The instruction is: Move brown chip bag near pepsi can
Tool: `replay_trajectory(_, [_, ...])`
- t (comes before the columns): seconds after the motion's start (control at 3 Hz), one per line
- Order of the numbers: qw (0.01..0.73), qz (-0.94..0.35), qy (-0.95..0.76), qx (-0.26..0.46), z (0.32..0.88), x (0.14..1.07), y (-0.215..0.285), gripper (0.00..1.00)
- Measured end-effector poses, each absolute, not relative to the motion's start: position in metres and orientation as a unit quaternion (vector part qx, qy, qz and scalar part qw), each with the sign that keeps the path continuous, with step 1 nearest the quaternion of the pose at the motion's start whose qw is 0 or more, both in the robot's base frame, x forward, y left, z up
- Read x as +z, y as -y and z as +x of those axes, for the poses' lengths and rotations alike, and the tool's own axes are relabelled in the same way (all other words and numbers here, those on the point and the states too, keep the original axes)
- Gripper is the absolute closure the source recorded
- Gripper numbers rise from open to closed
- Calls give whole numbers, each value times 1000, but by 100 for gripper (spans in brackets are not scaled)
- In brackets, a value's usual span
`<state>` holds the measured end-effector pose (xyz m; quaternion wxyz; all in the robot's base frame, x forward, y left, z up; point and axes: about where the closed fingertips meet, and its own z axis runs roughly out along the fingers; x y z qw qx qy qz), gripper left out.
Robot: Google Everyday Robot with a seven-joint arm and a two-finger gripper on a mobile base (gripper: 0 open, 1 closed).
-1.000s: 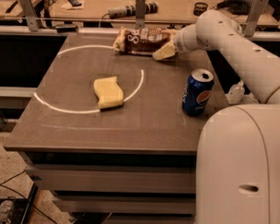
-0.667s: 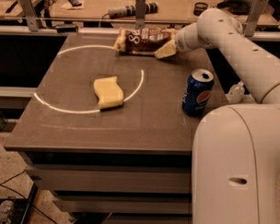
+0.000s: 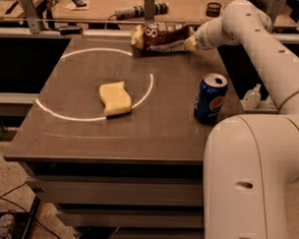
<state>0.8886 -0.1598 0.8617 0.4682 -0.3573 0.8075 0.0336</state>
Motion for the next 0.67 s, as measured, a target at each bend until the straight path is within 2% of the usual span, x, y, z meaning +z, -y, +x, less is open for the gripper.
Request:
replay_trajectory(0.33, [462,-368,-806,47,875,884,172,100])
replay_trajectory(0.67, [446,-387,-804,68,847,906,188,100])
